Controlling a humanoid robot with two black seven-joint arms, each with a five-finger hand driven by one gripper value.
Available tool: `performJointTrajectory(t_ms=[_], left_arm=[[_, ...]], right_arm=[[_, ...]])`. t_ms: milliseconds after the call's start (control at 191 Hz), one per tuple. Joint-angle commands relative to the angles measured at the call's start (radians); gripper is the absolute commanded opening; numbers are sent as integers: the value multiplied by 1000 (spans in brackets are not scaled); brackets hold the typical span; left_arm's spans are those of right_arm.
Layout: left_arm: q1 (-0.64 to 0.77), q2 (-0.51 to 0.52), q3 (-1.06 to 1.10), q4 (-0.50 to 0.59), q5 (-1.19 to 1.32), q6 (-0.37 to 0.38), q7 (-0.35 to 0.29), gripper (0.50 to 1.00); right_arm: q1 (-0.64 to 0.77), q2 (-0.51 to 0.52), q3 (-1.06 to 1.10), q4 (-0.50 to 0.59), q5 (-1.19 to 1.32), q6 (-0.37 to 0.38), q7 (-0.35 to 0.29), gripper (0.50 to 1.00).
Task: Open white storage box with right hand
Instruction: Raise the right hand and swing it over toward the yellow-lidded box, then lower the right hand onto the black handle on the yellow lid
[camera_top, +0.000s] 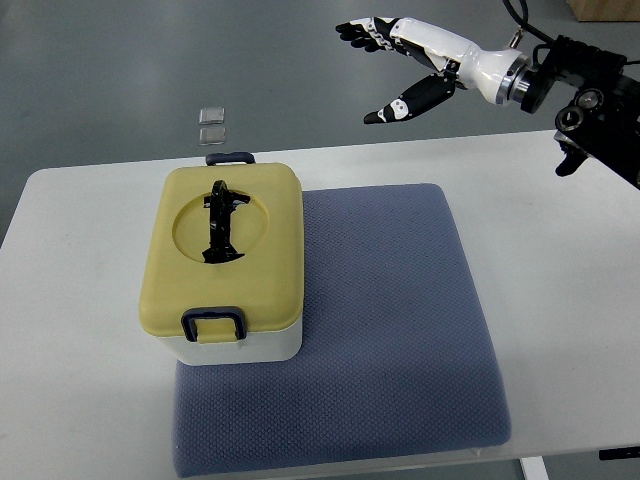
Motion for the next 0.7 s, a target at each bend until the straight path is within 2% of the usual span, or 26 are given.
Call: performJointTrajectory(t_ms=[0,215,462,692], left_arm=[[0,0,-1,0,0,0,0,1000],[0,0,-1,0,0,0,0,1000],[0,0,-1,0,0,0,0,1000],[0,0,-1,0,0,0,0,1000]], right_arm=[[91,3,-103,23,-62,-1,41,930],[275,30,-314,69,-141,-1,72,930],[476,172,-515,68,-200,-1,95,932],[541,305,-617,63,-264,-3,95,932]])
